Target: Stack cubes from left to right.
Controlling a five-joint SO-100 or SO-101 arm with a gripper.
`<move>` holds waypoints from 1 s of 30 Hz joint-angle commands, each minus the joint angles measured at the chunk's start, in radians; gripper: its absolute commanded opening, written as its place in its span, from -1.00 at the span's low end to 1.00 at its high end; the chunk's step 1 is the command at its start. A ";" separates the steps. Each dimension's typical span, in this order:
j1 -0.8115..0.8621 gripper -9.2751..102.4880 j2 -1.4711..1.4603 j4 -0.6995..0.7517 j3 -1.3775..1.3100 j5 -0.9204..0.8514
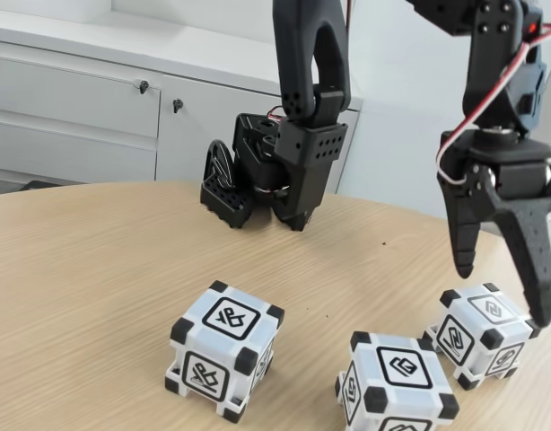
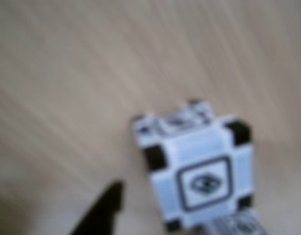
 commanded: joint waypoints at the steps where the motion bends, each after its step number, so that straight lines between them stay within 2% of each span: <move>1: 0.009 -0.07 -0.018 -0.014 -0.046 -0.009; 10: 0.014 -0.06 -0.049 -0.017 -0.048 -0.097; 20: 0.138 -0.07 -0.057 -0.028 -0.091 -0.163; 30: 0.144 -0.07 -0.115 -0.032 -0.092 -0.290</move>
